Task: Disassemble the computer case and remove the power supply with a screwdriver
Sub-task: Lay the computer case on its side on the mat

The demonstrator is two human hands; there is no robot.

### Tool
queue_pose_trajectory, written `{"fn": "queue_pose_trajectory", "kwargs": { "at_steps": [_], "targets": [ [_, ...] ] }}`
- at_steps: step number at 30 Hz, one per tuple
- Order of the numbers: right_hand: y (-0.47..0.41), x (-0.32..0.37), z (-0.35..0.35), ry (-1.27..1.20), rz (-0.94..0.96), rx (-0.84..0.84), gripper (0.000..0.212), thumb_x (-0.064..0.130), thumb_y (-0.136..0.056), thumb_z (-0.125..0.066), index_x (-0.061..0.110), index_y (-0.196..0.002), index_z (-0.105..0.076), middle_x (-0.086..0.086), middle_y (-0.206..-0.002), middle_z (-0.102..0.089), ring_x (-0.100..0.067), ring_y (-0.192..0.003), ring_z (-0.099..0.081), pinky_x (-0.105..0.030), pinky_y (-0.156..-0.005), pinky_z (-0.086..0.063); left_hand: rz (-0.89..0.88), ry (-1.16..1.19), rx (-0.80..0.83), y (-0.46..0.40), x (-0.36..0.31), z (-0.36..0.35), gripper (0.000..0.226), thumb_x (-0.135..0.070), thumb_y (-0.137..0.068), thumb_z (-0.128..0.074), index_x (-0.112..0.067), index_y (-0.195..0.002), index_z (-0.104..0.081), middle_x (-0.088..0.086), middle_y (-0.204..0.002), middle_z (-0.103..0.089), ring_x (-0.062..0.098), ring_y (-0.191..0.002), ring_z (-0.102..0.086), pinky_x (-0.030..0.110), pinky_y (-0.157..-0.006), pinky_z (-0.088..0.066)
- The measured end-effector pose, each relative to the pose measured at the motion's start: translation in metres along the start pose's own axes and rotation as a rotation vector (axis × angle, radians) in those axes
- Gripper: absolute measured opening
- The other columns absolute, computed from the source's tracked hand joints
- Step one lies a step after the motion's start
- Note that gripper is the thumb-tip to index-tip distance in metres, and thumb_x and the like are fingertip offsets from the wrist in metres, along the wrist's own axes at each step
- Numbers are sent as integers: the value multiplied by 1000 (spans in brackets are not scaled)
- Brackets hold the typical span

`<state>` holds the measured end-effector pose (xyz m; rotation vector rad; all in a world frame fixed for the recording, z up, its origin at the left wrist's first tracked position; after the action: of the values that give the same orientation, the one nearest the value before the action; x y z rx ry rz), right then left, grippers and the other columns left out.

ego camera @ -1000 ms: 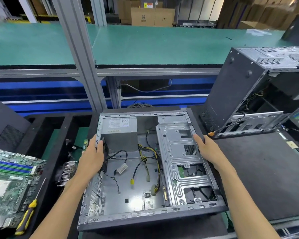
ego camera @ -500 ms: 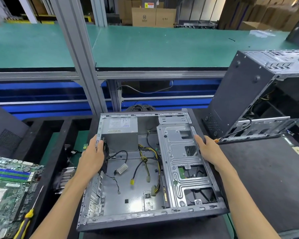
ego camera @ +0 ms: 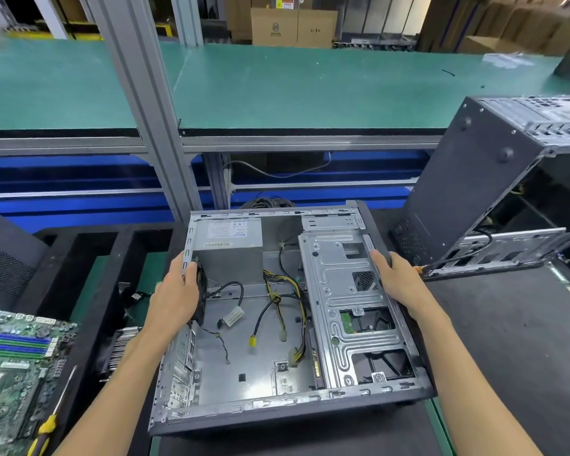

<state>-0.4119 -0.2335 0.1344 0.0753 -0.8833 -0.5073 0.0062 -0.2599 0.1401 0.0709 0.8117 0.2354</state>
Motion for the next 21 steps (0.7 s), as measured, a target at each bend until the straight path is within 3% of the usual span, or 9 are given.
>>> {"fn": "queue_pose_trajectory", "kwargs": {
  "at_steps": [5, 9, 14, 18, 21],
  "targets": [
    [-7, 7, 0, 32, 13, -16, 59, 57, -103, -39, 10, -135, -52, 2, -118, -53, -23, -118, -50, -33, -91, -33, -10, -17, -22, -10, -4, 0, 43, -43, -105, -25, -32, -145, -38, 4, -99, -64, 32, -97, -58, 49, -89, -45],
    [-14, 9, -1, 33, -4, -5, 48, 59, -102, -38, 14, -110, -54, -9, -119, -63, -26, -109, -55, -37, -88, -38, -18, -21, -24, -18, -5, 0, 42, -43, -105, -25, -31, -142, -41, 1, -93, -63, 30, -90, -59, 48, -85, -46],
    [-20, 14, -2, 33, -11, -7, 51, 60, -102, -37, 12, -109, -54, -7, -110, -61, -28, -107, -55, -38, -86, -39, -7, -26, -36, -27, -7, -1, 43, -45, -105, -26, -33, -144, -38, 2, -98, -62, 30, -89, -58, 44, -80, -44],
    [-20, 17, -3, 52, -23, -14, 65, 58, -103, -36, 6, -140, -48, -13, -136, -58, -32, -126, -52, -40, -97, -40, 4, -40, -36, -28, -8, -1, 44, -46, -105, -25, -33, -145, -37, 3, -106, -61, 32, -93, -58, 46, -83, -45],
    [-14, 23, -3, 73, 27, -60, 63, 53, -104, -37, 12, -152, -36, -14, -138, -60, -32, -117, -57, -38, -96, -44, 40, -20, -20, -26, -8, -1, 46, -47, -105, -25, -32, -147, -34, 6, -107, -62, 34, -96, -59, 51, -91, -47]
  ]
}}
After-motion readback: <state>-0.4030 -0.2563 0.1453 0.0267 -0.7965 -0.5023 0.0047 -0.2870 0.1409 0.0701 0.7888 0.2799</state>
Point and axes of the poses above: each hand's wrist, its own y-axis away from the middle knuckle, its own z-axis out of the back of the hand, x = y × z, the point moved 6 cm from there along -y, towards the middle knuckle
